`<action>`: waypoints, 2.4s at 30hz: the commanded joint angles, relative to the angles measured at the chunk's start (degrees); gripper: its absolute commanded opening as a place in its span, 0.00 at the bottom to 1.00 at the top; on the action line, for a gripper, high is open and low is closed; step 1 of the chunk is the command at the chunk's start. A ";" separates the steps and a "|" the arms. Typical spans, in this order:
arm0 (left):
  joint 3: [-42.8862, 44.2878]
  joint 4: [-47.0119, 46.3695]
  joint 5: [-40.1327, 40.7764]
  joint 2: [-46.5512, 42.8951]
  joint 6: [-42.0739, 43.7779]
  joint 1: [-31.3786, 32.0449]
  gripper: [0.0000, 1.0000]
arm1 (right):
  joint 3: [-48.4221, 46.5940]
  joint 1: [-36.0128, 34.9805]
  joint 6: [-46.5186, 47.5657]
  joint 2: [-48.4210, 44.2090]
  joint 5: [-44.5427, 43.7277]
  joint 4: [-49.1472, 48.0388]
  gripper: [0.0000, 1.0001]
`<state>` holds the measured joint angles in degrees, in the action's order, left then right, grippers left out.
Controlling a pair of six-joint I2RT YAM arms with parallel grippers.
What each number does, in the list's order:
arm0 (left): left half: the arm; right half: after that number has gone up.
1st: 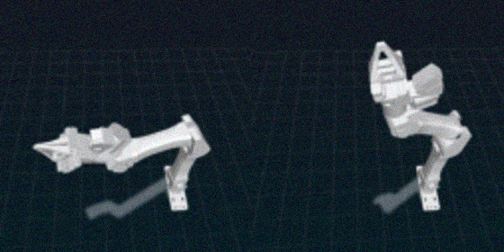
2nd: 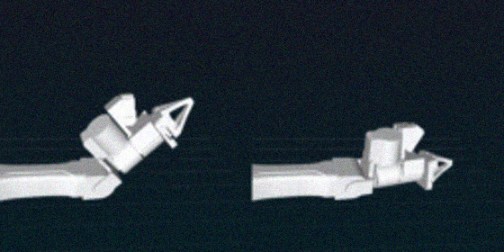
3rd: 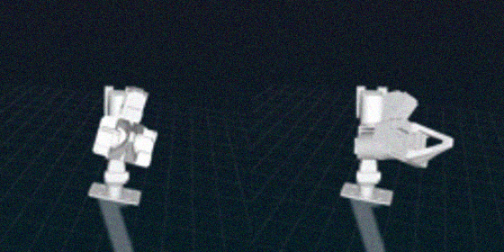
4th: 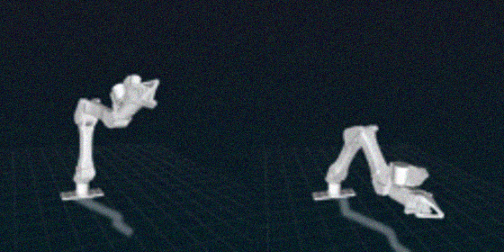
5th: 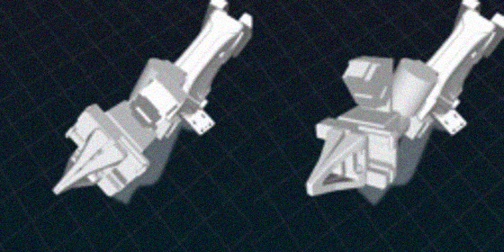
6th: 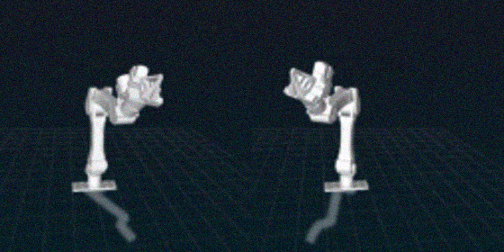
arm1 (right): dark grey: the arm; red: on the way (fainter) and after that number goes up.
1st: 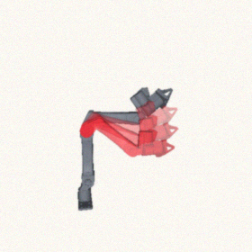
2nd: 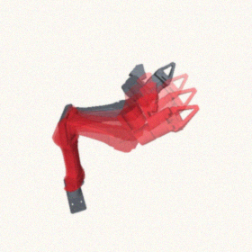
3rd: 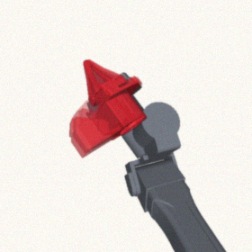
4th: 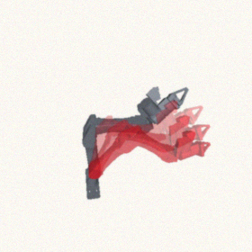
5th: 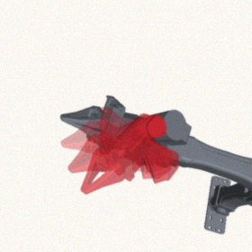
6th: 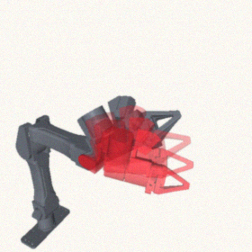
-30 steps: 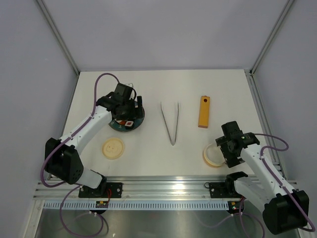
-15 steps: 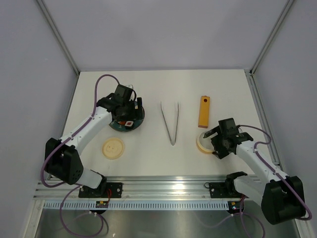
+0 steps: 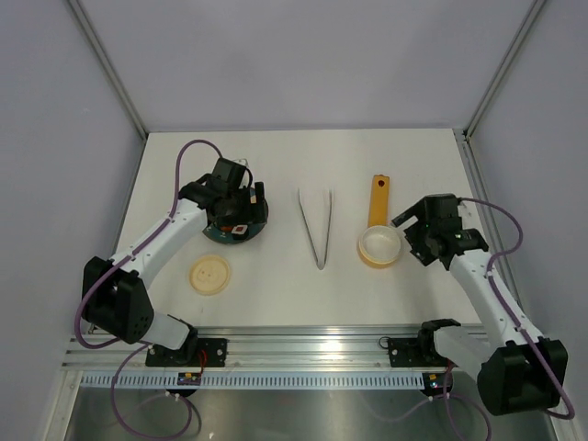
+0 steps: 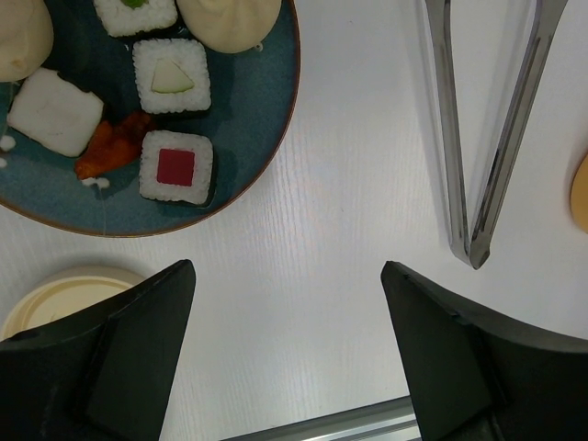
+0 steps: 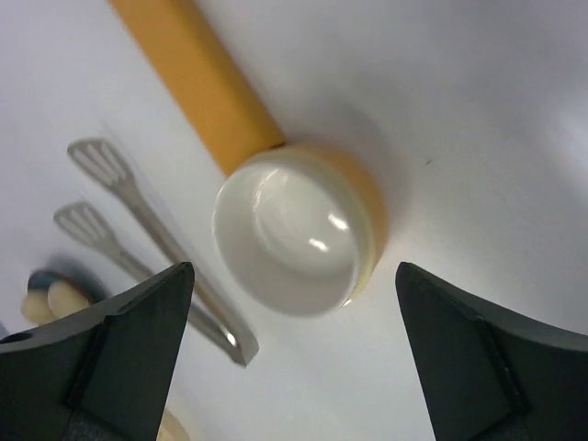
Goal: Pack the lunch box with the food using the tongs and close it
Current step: Adjust the packing box at the center of the board, then pick up the clamp at the center of the board.
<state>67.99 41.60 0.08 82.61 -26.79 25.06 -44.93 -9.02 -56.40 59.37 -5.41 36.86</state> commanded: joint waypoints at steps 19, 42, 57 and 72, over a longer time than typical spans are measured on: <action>4.17 1.55 1.33 -0.52 0.51 -0.10 0.91 | -0.24 3.76 3.76 20.95 0.05 -4.52 0.99; 27.11 1.55 4.23 28.21 -8.28 17.74 0.99 | -3.06 6.03 7.18 1.72 -11.72 11.83 0.99; 28.52 0.67 3.35 37.89 -11.01 20.20 0.99 | -0.51 6.03 7.18 -0.14 -9.80 11.92 0.99; 33.26 2.07 10.20 43.95 -11.45 19.51 0.85 | 0.72 6.11 7.62 -1.54 -6.72 10.86 1.00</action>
<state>98.63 43.90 6.61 125.56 -38.20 45.01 -43.88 -2.98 -49.63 58.87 -12.51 48.27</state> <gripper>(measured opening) 0.862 0.993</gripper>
